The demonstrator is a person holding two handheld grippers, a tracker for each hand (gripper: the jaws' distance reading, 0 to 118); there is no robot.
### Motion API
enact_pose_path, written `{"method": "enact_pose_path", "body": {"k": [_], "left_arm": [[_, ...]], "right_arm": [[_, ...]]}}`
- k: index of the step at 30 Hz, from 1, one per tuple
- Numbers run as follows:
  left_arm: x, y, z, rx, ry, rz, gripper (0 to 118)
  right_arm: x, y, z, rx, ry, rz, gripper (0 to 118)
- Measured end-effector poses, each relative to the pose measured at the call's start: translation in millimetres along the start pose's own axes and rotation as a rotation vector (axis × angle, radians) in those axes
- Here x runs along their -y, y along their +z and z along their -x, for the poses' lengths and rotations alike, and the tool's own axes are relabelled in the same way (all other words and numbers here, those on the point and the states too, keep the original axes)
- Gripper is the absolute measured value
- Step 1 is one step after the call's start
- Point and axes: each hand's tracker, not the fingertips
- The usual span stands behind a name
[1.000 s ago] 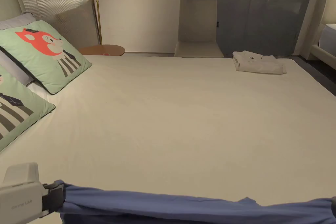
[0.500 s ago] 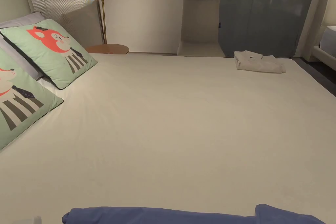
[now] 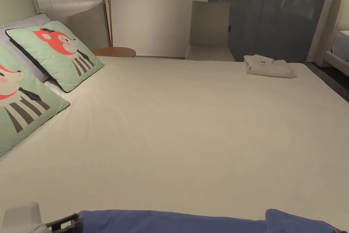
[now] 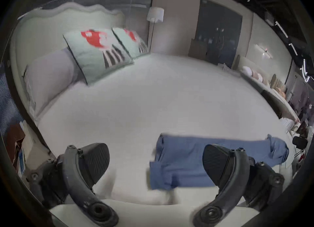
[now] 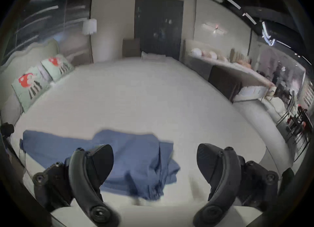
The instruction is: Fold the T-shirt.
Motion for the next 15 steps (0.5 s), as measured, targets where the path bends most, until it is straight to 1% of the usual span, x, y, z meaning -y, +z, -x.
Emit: {"method": "enact_pose_path", "body": {"k": [1,2,3,4,5,6,7,8,9,11,15], "left_arm": [[-5.5,5.8,-4.7,0.015,0.001,-0.04,107],[-9.9,10.7,-8.9,0.03,0.002,-0.071,98],[-15.0,15.5,-13.5,0.053,0.006,-0.103,78],[-19.2,17.7,-16.8,0.072,0.017,-0.112,44],[-23.6,18.6,-19.9,0.089,0.035,-0.106,20],[-26.4,17.5,-21.3,0.104,0.036,-0.101,6],[-28.2,16.8,-22.6,0.129,0.026,-0.104,4],[-29.3,15.7,-23.0,0.136,0.023,-0.102,3],[-30.0,14.6,-22.7,0.146,0.019,-0.096,0],[-30.0,12.8,-17.8,0.195,0.05,-0.077,0],[-29.5,-4.4,14.0,0.341,0.204,-0.013,0]], "right_arm": [[-4.5,4.6,4.9,-0.001,0.0,-0.043,102],[-8.1,8.3,9.6,-0.011,0.004,-0.071,98],[-11.4,12.1,15.3,-0.025,0.003,-0.107,88],[-13.7,14.5,21.0,-0.042,0.004,-0.134,67],[-15.9,17.1,26.7,-0.062,0.006,-0.153,47],[-17.2,18.9,32.2,-0.077,0.004,-0.172,26],[-17.5,20.1,37.7,-0.075,-0.003,-0.183,4],[-18.0,20.9,44.8,-0.07,-0.008,-0.193,1],[-18.6,21.5,48.6,-0.07,-0.01,-0.198,1],[-19.3,22.0,56.4,-0.09,-0.014,-0.212,1],[-19.0,20.0,69.7,-0.112,-0.024,-0.213,1]]}}
